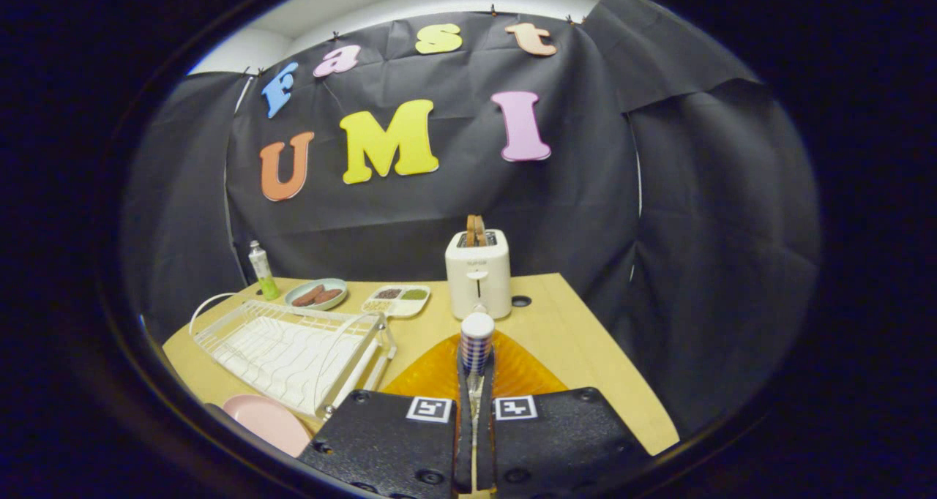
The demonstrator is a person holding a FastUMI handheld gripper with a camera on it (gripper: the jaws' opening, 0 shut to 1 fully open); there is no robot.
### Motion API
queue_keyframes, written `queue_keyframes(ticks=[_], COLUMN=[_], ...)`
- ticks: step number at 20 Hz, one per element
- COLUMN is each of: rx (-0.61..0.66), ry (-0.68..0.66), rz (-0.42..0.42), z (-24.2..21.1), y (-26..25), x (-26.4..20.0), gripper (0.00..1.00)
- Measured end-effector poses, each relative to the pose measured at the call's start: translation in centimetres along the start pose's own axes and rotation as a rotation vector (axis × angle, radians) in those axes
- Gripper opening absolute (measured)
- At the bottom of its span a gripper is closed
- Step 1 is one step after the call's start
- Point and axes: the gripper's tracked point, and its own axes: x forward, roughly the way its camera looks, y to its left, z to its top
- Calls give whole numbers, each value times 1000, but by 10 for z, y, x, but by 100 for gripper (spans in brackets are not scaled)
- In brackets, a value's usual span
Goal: Take the plate from the dish rack, then take the spoon from the basket and place it into the plate.
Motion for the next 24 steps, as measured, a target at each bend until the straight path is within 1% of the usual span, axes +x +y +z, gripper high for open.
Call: queue_keyframes(ticks=[2, 4, 6, 8, 10, 14, 16, 19, 24], rx=[3, 1, -9, -33, -54, -74, -77, -76, -79], ry=[-42, -64, -70, -66, -50, 18, 45, 83, 124], rz=[-19, -18, 8, 23, 19, 69, 88, 93, 108], z=[21, 38, 41, 35, 20, -25, -47, -75, -106], y=[9, 29, 59, 88, 115, 177, 201, 221, 243], x=[-26, -51, -73, -90, -101, -104, -104, -100, -95], gripper=[8, 8, 8, 8, 8, 8, 8, 8, 8])
